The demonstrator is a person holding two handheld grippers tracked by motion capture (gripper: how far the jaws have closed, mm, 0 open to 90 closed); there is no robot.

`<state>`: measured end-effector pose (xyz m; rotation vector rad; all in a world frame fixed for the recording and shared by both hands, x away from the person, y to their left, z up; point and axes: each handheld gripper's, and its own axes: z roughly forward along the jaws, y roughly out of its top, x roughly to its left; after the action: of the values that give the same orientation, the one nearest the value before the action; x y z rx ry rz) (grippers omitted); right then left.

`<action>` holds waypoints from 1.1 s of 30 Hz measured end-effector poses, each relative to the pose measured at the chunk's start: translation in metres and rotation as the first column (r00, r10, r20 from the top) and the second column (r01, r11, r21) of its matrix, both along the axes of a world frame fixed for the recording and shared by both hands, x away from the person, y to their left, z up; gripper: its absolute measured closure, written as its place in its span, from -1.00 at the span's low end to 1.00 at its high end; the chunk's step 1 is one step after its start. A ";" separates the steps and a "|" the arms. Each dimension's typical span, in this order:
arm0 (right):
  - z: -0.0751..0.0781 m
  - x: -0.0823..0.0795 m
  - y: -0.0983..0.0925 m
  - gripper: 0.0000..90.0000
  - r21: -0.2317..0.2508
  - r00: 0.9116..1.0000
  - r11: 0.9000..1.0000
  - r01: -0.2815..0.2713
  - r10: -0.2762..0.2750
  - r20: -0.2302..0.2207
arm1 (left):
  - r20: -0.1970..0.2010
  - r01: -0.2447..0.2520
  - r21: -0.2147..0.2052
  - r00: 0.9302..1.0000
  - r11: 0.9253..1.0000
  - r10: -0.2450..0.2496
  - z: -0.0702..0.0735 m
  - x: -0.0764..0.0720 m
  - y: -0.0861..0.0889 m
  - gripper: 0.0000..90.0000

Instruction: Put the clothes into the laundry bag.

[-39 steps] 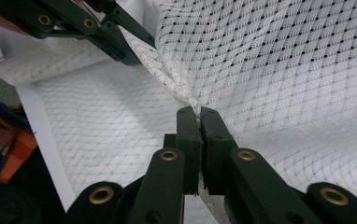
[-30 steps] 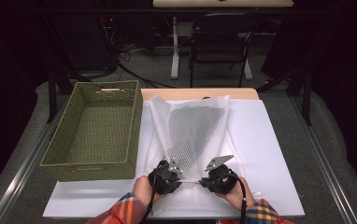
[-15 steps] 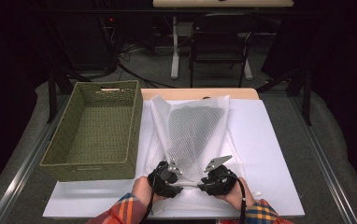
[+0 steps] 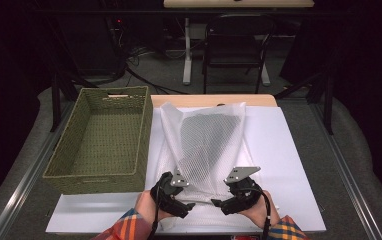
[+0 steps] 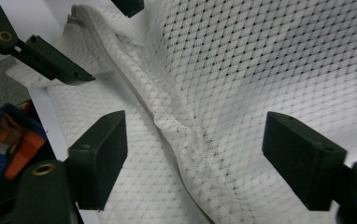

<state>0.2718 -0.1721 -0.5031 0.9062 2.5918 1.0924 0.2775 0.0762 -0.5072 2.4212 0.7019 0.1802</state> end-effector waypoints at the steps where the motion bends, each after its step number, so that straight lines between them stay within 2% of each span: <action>1: 0.001 -0.001 -0.001 -0.59 0.006 1.000 1.000 0.006 -0.006 0.008 | 0.013 -0.001 -0.026 1.000 1.000 0.002 0.002 -0.001 0.003 -0.61; 3: 0.005 -0.003 -0.005 -0.63 0.021 0.999 1.000 0.016 -0.017 0.036 | 0.033 0.006 -0.050 0.999 0.999 -0.004 0.005 -0.002 0.007 -0.66; 5: 0.008 -0.005 -0.009 -0.67 0.040 0.998 0.999 0.024 -0.026 0.061 | 0.062 0.002 -0.109 0.998 0.994 0.005 0.008 -0.005 0.013 -0.69; 6: 0.009 -0.005 -0.010 -0.69 0.052 0.997 0.998 0.026 -0.030 0.075 | 0.075 -0.003 -0.118 0.997 0.993 0.012 0.010 -0.006 0.015 -0.71; 8: 0.012 -0.007 -0.014 -0.73 0.072 0.995 0.997 0.033 -0.040 0.097 | 0.122 -0.005 -0.152 0.992 0.988 0.023 0.015 -0.010 0.021 -0.77; 10: 0.016 -0.009 -0.016 -0.78 0.084 0.991 0.996 0.036 -0.046 0.122 | 0.170 -0.007 -0.165 0.985 0.986 0.036 0.021 -0.015 0.026 -0.80; 16: 0.031 -0.016 -0.032 -0.89 0.131 0.975 0.989 0.073 -0.099 0.200 | 0.254 -0.031 -0.183 0.964 0.983 0.078 0.032 -0.024 0.041 -0.92; 18: 0.034 -0.019 -0.039 -0.92 0.146 0.969 0.985 0.090 -0.120 0.215 | 0.275 -0.045 -0.183 0.957 0.982 0.095 0.035 -0.026 0.047 -0.93; 20: 0.037 -0.021 -0.047 -0.95 0.163 0.966 0.982 0.098 -0.133 0.220 | 0.292 -0.064 -0.205 0.948 0.977 0.124 0.038 -0.028 0.055 -0.96; 25: 0.039 -0.028 -0.070 -0.99 0.198 0.953 0.969 0.149 -0.194 0.233 | 0.327 -0.113 -0.236 0.926 0.965 0.189 0.042 -0.037 0.075 -1.00; 30: 0.038 -0.036 -0.086 -1.00 0.202 0.941 0.961 0.187 -0.234 0.244 | 0.342 -0.141 -0.261 0.911 0.955 0.228 0.043 -0.044 0.090 -1.00; 32: 0.037 -0.039 -0.091 -1.00 0.209 0.935 0.956 0.205 -0.254 0.247 | 0.342 -0.148 -0.266 0.909 0.953 0.237 0.042 -0.046 0.094 -1.00; 33: 0.036 -0.039 -0.094 -1.00 0.204 0.935 0.957 0.204 -0.253 0.249 | 0.342 -0.151 -0.263 0.909 0.953 0.239 0.042 -0.047 0.096 -1.00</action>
<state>0.2327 -0.2656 -0.4669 0.9874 2.1340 1.2901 0.2305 0.1725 -0.4654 2.0128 0.7433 0.5890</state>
